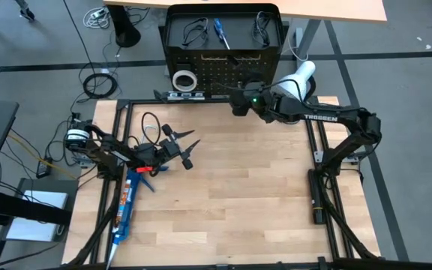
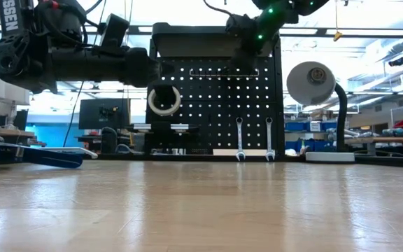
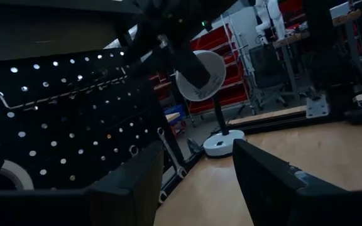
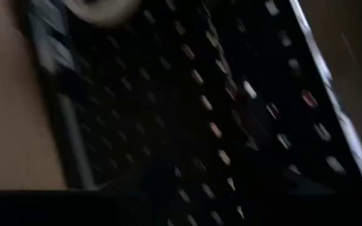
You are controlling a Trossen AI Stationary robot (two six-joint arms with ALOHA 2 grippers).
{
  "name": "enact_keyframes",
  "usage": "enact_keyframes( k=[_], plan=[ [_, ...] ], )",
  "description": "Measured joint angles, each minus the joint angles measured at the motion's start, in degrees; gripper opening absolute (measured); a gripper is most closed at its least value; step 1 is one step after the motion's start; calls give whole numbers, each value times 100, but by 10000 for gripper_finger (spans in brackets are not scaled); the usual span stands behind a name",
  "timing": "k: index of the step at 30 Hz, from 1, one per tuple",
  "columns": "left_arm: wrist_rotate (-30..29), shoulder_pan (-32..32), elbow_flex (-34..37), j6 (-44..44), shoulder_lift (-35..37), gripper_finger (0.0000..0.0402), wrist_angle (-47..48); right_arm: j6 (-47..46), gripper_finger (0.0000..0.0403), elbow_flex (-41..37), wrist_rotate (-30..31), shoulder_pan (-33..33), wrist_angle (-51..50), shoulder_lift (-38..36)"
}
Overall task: Hang tools onto peg board
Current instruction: Hang the rectangular tool on the pegboard
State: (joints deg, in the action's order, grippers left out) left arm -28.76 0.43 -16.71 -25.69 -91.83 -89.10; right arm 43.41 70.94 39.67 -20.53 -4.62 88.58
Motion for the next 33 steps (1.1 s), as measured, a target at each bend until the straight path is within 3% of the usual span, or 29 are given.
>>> enact_keyframes(
  k=[3, 12, 18, 33],
  plan=[
    [44, -2, 0, 35, 0, 197, -15, 40, 147, -39, -644, -33, 40, 78],
    [47, -4, 0, 21, 0, 197, -22, 1315, 74, -561, -628, -211, 1684, 137],
    [40, -4, 0, -66, 0, 197, -22, 1929, 12, -693, -880, -375, 2005, 137],
    [7, -4, 0, -103, 0, 197, -20, 2044, 7, -691, -1325, -641, 2466, 136]
  ],
)
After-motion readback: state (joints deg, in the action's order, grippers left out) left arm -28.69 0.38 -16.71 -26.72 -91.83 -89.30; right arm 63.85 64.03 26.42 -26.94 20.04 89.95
